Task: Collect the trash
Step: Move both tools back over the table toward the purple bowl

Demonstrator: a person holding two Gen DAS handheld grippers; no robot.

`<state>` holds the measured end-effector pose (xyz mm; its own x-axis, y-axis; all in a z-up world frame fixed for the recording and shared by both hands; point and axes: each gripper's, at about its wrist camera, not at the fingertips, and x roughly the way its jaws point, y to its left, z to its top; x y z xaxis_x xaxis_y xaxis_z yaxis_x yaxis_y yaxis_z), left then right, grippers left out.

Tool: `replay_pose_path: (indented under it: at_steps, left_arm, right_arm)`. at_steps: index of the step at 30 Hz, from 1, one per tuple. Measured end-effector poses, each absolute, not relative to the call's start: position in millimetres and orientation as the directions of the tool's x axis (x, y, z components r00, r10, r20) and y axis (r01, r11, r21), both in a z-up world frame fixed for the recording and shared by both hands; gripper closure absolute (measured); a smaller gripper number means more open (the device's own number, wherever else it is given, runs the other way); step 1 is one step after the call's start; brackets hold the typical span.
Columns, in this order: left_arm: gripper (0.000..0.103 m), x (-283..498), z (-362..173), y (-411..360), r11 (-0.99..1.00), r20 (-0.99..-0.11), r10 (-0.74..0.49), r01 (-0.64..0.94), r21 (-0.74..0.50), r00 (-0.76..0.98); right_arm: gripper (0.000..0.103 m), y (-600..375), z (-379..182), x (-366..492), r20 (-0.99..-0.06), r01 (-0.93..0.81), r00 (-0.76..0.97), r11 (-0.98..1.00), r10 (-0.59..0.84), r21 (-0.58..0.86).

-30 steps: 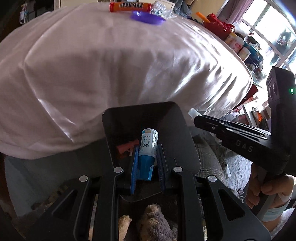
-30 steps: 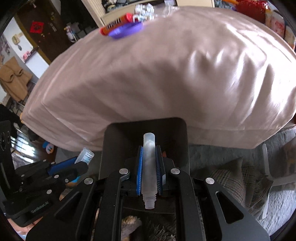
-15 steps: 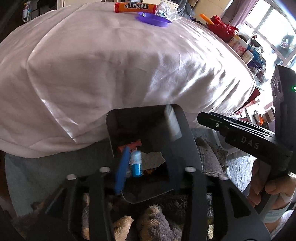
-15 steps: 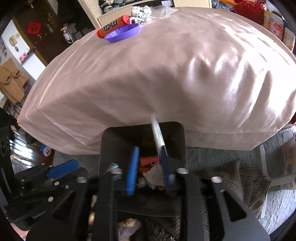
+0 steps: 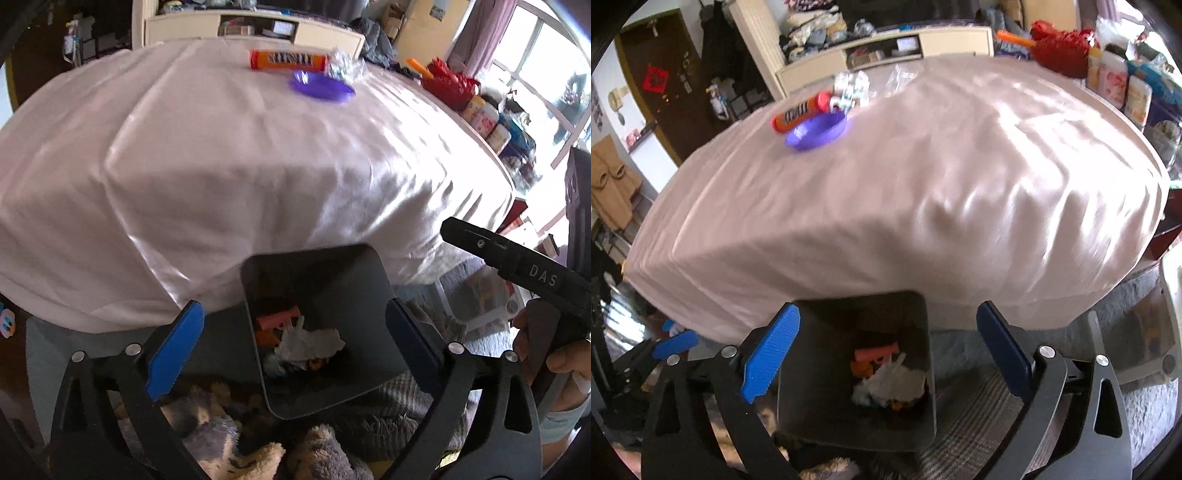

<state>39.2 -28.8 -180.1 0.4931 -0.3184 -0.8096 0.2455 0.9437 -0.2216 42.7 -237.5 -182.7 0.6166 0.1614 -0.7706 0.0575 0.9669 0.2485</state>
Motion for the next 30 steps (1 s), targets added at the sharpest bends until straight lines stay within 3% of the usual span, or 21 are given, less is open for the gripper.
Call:
replay_pose_path:
  at_steps: [13, 30]
  left_arm:
    - [0.008, 65.5, -125.0, 13.0, 0.970, -0.768, -0.245, 0.152, -0.193, 0.592]
    - [0.008, 149.1, -96.9, 33.8, 0.980, -0.775, -0.192, 0.164, -0.116, 0.602]
  right_arm:
    - [0.004, -222.8, -142.2, 81.3, -0.719, -0.018, 0.683, 0.987, 0.128, 0.159]
    - [0.004, -166.7, -166.2, 188.1, -0.766, -0.103, 0.619, 0.984, 0.177, 0.144]
